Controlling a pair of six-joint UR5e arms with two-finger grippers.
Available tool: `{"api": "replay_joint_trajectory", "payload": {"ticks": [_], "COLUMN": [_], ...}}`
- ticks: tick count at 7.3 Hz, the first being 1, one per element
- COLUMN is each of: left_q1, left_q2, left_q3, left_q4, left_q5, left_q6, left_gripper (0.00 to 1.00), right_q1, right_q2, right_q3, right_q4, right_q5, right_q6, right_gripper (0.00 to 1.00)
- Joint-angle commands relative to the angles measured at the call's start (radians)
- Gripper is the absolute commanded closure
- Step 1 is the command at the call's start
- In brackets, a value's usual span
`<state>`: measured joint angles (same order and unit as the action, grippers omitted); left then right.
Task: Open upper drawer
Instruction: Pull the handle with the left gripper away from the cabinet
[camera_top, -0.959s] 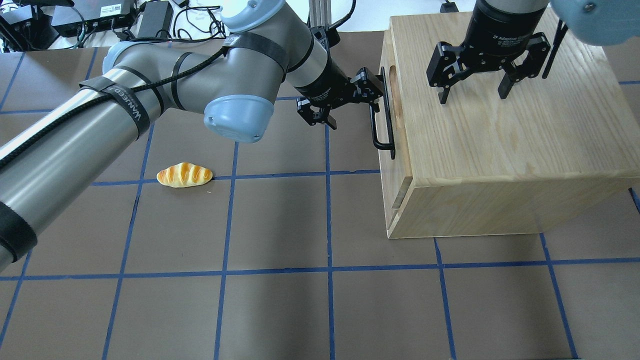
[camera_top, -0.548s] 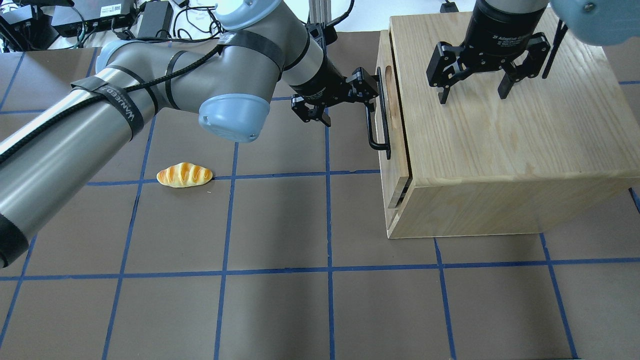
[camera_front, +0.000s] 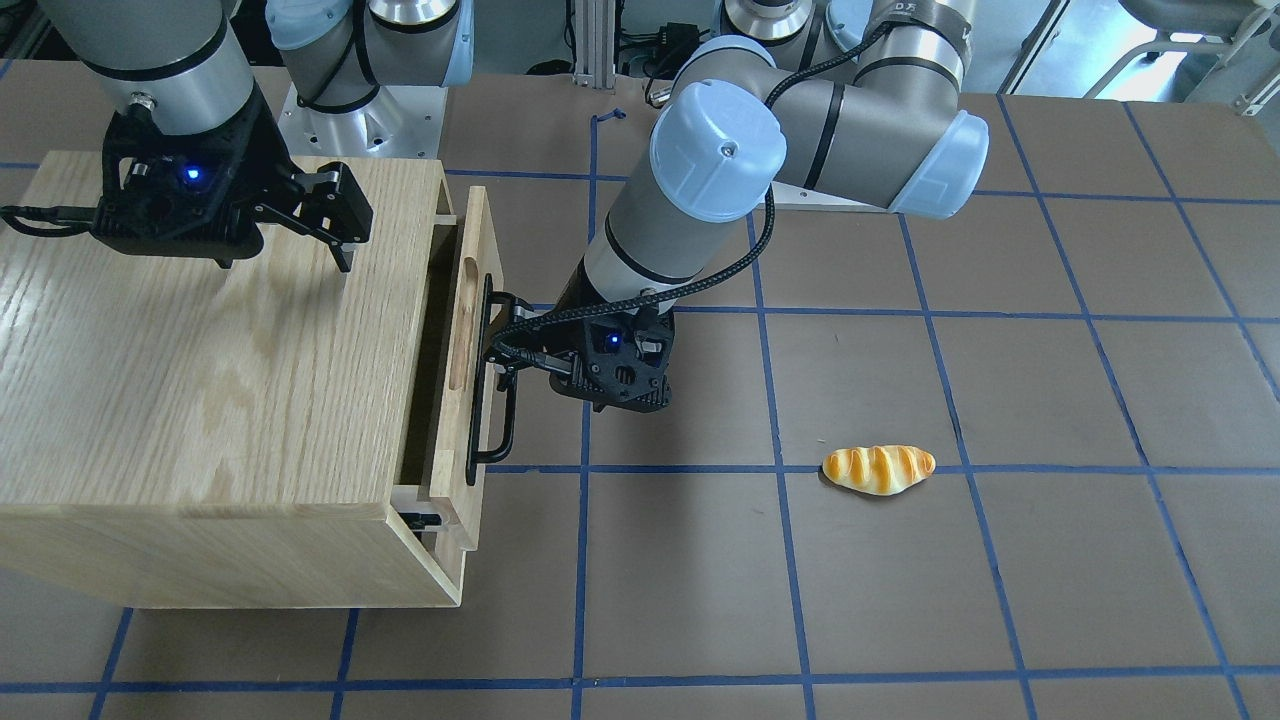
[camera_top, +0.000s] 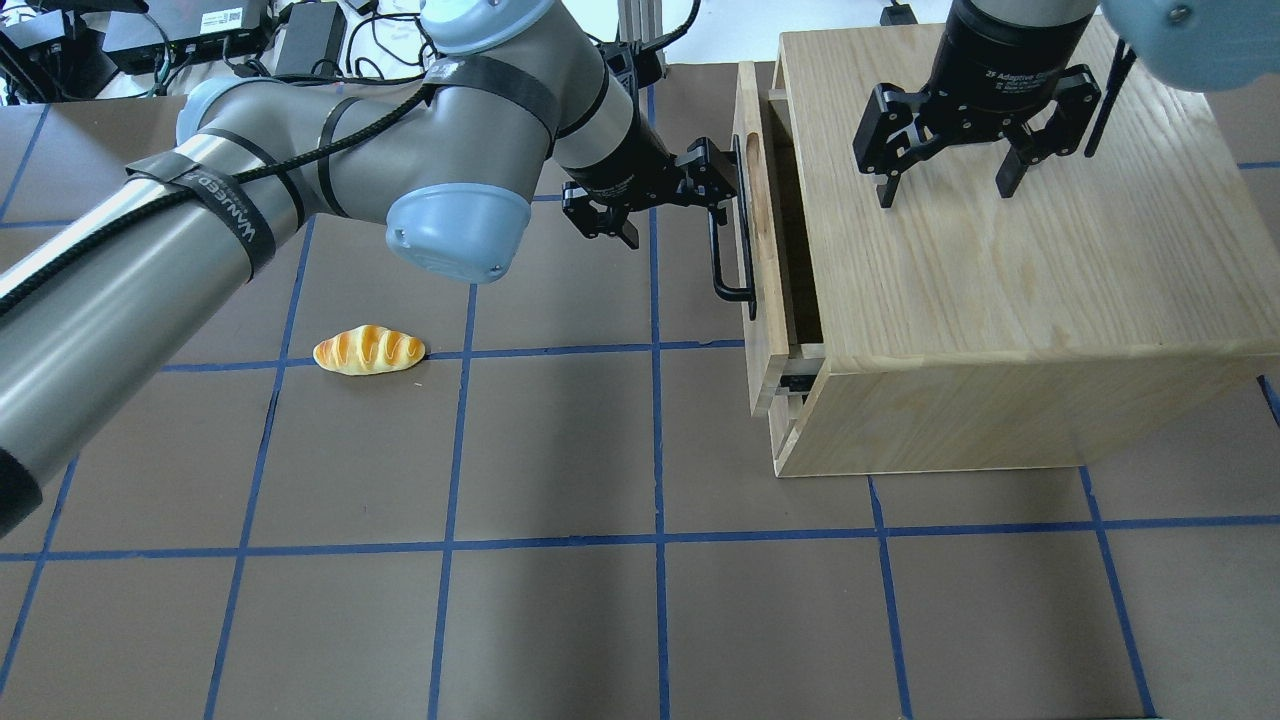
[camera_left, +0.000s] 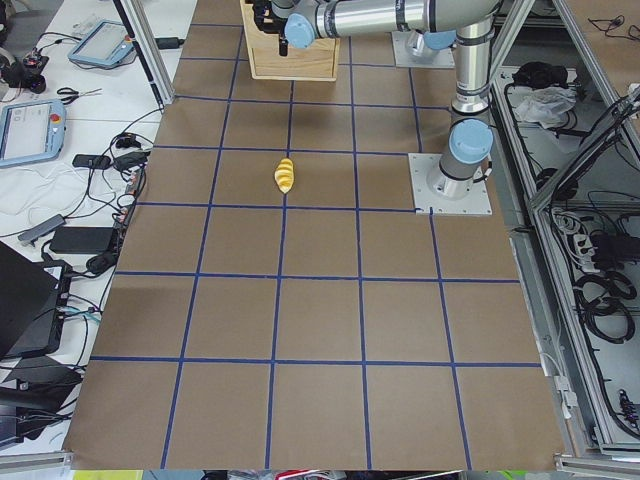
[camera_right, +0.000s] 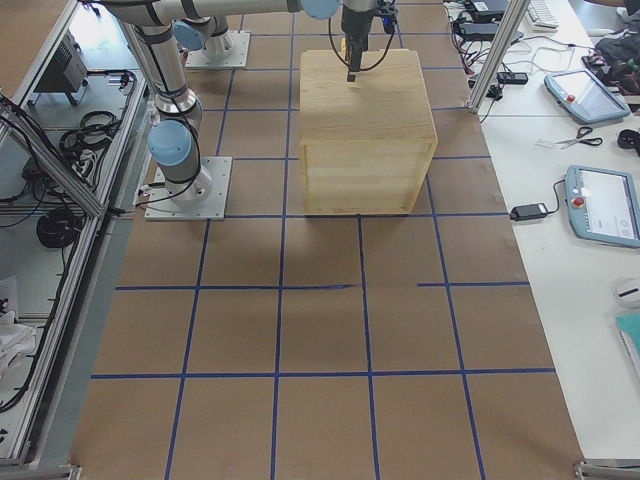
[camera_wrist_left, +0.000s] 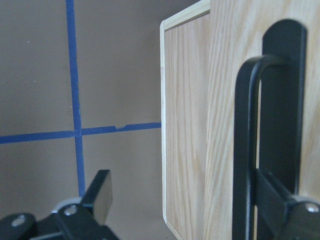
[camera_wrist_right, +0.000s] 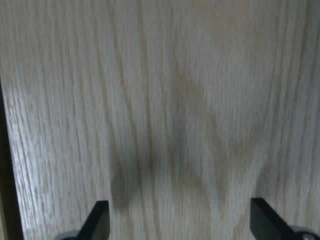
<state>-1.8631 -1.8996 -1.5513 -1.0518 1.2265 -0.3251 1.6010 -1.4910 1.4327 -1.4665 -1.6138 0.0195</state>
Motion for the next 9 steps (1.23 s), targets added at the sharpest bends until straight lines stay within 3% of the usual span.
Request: {"api": "replay_joint_trajectory", "payload": {"ticks": [1,3,9], "left_q1": [0.018,0.018,0.079], "left_q2": [0.005,0.008,0.051], "left_q3": [0.000,-0.006,-0.030], "left_q4": [-0.002,-0.022,-0.109], "left_q5": [0.005,0.069,0.120], "left_q6": [0.006,0.060,0.166], "left_gripper": [0.00,0.00,0.00], "right_q1": [-0.001,0.000,0.000], "right_q2": [0.000,0.000,0.000], "right_q3": [0.002,0.000,0.002], "right_q4": [0.000,0.000,0.000], "right_q5": [0.000,0.000,0.000], "right_q6": [0.000,0.000,0.000], "right_gripper": [0.00,0.00,0.00]}}
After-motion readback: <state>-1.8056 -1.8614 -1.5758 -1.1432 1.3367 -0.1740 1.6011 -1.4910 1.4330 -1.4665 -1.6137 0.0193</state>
